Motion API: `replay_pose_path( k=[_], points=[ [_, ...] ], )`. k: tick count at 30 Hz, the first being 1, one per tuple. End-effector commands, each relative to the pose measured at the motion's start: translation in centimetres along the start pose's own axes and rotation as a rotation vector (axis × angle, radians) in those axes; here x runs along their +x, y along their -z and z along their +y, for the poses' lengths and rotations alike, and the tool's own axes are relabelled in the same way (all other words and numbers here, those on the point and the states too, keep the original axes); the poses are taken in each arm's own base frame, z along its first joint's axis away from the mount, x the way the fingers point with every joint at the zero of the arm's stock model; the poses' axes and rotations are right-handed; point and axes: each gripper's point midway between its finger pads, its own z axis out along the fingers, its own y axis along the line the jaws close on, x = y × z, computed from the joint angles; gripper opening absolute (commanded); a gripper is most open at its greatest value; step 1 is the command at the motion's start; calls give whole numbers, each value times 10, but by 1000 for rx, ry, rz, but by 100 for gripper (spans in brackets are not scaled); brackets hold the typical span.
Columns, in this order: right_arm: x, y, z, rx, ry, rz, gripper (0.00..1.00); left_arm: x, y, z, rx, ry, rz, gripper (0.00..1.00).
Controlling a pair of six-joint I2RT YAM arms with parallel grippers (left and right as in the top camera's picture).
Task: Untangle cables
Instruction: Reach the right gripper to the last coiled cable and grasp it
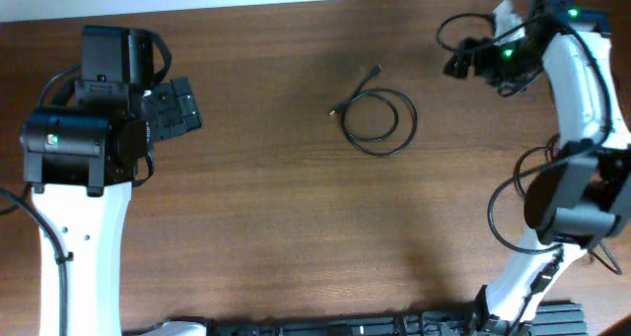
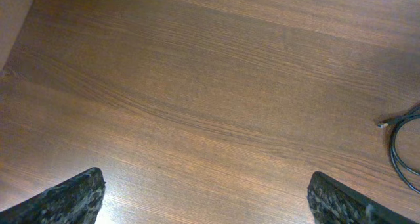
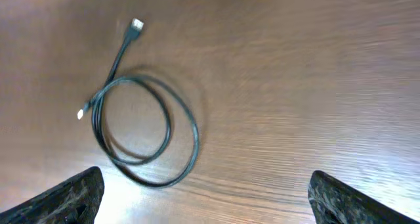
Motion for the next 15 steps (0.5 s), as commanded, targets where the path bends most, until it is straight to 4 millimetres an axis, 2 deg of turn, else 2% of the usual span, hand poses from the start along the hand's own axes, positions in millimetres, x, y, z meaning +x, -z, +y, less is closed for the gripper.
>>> replay_pose_path(
  k=[1, 6, 11, 15],
  points=[
    [21, -37, 17, -67, 73, 119, 98, -4, 8, 2, 7, 21, -26, 99],
    [38, -78, 32, -94, 103, 216, 98, -4, 8, 2, 7, 21, -26, 99],
    [42, -91, 31, -96, 112, 225, 99, -4, 8, 2, 7, 21, -26, 99],
    [65, -105, 29, -136, 112, 273, 99, -4, 8, 2, 7, 21, -26, 99]
  ],
)
